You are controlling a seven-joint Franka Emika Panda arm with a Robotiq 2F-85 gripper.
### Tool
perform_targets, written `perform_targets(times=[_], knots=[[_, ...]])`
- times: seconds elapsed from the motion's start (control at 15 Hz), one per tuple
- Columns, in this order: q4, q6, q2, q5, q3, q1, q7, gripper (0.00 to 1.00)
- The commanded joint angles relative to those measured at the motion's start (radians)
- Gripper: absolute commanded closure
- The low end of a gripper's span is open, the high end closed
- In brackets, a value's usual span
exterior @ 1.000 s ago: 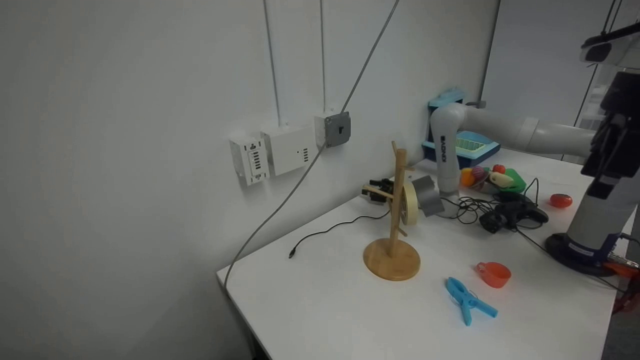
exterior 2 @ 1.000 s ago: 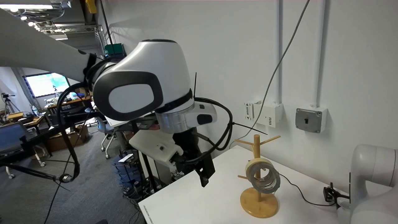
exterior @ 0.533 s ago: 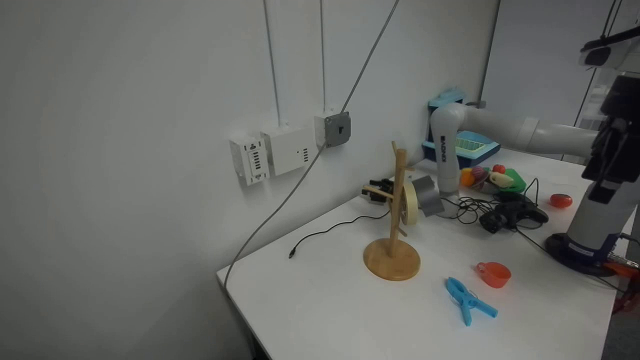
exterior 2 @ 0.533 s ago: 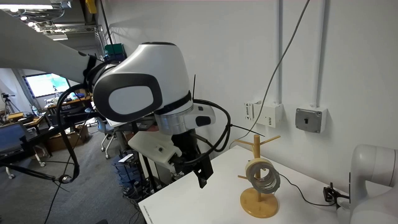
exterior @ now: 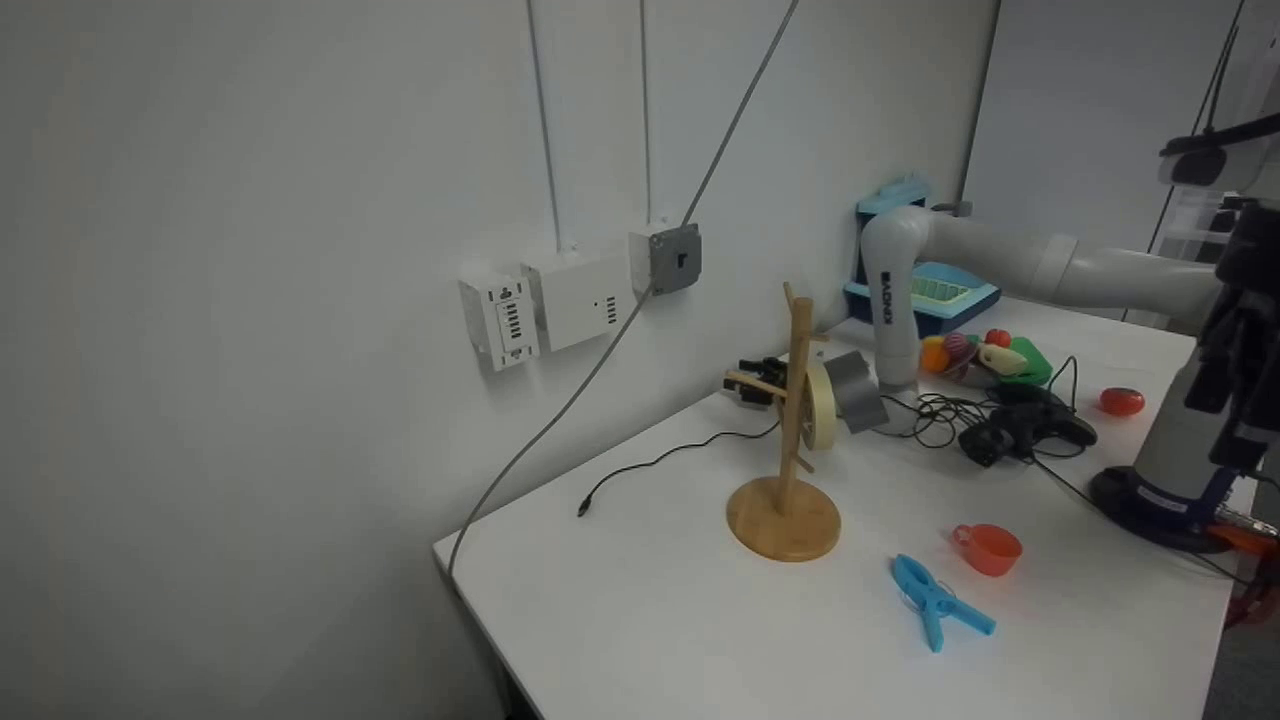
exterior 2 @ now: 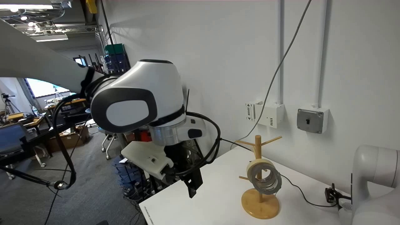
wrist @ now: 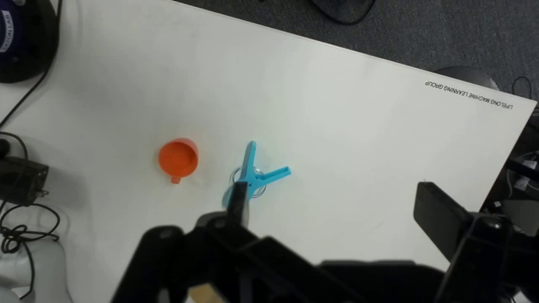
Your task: Unhang the masking tape from the tree
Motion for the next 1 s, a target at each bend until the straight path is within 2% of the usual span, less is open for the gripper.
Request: perform_targets(times=[0.0,0.6,0.93], knots=[[-0.043,0.052,-0.039,0.010,0.015,0.001,-0.010,0.00],[-0.108,0.298,-0.041,-0.020,0.028,-0.001,0.004,0.00],[-0.092,0.295,-0.014,-0.018,0.024,0.005,0.008,0.00]])
